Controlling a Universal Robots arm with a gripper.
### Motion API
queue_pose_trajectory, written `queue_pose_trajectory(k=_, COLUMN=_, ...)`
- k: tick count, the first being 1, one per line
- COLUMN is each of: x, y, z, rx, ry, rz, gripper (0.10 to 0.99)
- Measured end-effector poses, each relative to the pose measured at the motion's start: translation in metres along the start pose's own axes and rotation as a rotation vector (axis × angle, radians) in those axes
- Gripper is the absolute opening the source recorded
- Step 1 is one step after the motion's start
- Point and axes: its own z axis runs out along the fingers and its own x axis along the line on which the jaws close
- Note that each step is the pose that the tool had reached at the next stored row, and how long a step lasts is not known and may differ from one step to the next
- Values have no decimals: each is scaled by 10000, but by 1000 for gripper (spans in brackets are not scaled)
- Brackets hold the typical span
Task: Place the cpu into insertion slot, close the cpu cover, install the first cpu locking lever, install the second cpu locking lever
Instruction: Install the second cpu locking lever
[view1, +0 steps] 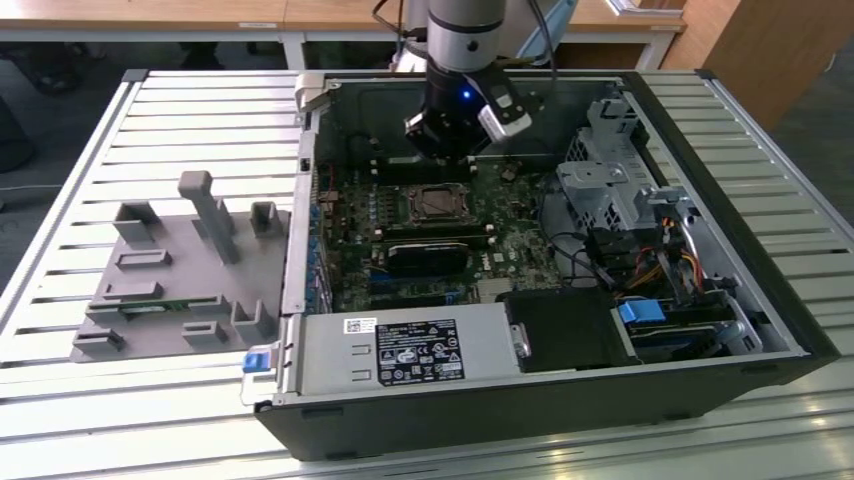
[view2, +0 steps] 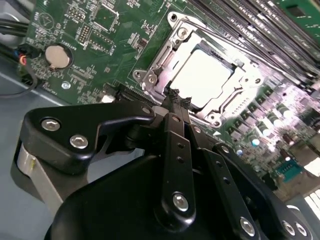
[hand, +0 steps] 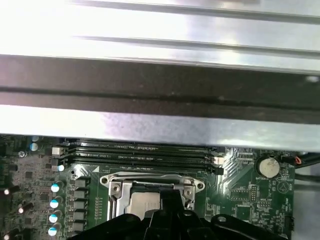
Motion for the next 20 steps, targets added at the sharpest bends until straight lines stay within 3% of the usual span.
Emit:
queue_pose_trajectory(k=4, x=-2, y=-1, z=-90, rx=1, ry=3, rz=0, gripper=110)
queue_pose_trajectory(k=7, x=-2, y=-18, z=-111, rx=-2, ry=2, rz=-1, gripper=110)
queue_pose_trajectory(k=15, x=5, y=-194, z=-117, rx=-35, ry=27, rz=1, gripper=110)
queue_pose_trajectory(k=17, x=7, y=-231, z=-118, rx=-49, ry=89, rz=3, gripper=110)
queue_pose_trajectory(k=20, x=6, y=-265, z=-119, rx=-99, ry=271, rz=9, gripper=110)
